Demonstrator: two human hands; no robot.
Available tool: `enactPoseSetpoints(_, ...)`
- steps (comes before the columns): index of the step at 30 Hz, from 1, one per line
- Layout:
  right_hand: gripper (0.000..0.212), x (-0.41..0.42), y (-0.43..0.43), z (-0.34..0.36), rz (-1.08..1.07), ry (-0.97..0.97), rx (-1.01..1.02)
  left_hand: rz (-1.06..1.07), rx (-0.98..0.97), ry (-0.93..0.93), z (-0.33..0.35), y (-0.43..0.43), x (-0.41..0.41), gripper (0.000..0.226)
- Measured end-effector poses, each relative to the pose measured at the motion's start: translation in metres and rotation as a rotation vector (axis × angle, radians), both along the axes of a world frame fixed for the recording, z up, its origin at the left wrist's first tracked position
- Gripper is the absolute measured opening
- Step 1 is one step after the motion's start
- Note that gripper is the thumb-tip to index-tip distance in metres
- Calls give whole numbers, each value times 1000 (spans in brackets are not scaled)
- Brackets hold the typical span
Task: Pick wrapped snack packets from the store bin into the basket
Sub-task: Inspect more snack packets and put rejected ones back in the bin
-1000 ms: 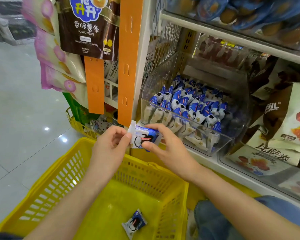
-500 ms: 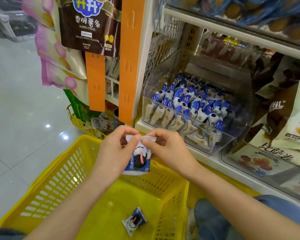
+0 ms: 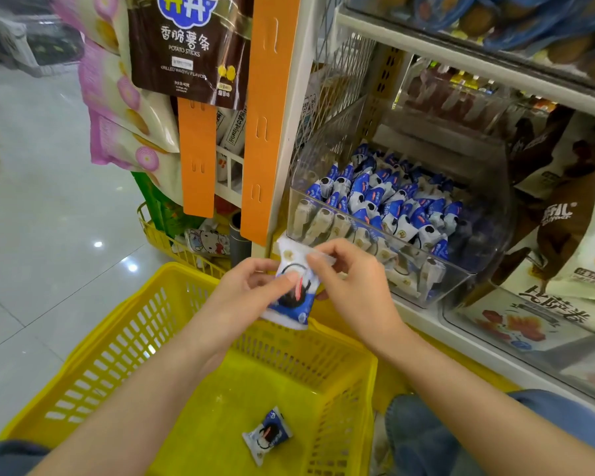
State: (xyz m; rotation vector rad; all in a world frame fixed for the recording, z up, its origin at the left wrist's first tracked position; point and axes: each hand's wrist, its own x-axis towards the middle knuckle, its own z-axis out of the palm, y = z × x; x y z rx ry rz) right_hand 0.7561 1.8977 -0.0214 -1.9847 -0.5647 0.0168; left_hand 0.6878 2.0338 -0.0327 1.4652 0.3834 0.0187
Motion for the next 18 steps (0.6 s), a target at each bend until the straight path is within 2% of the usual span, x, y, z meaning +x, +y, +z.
enactPoseSetpoints(3, 10, 7, -1, 6, -101, 318, 187, 59, -40, -36, -1, -2, 0, 20)
enactPoseSetpoints(5, 9, 7, -3, 9, -76, 522, 258, 156, -24, -83, -1, -1, 0, 12)
enactPoseSetpoints(7, 10, 5, -5, 7, 18, 644, 153, 252, 56, -104, -5, 4, 2, 7)
enactPoseSetpoints(8, 16, 3, -5, 4, 70, 635, 6, 285, 108, -112, -6, 6, 3, 7)
enactPoseSetpoints(10, 42, -1, -8, -5, 141, 454, -342, 292, 286, -148, -8, 9, 4, 13)
enactPoseSetpoints(11, 55, -3, -8, -9, 147, 325, -435, 265, 413, -177, -9, 9, 3, 17)
enactPoseSetpoints(12, 60, -5, -8, -10, 150, 210, -438, 228, 533, -210, -8, 8, 2, 20)
enactPoseSetpoints(14, 53, -7, -6, -7, 172, 57, -306, 154, 669, -282, -7, 4, 0, 23)
enactPoseSetpoints(17, 12, -5, -4, -3, 178, -65, -193, 90, 706, -326, -7, -4, -3, 27)
enactPoseSetpoints(18, 6, -5, -4, -1, 173, -82, -180, 83, 702, -319, -8, -5, -2, 28)
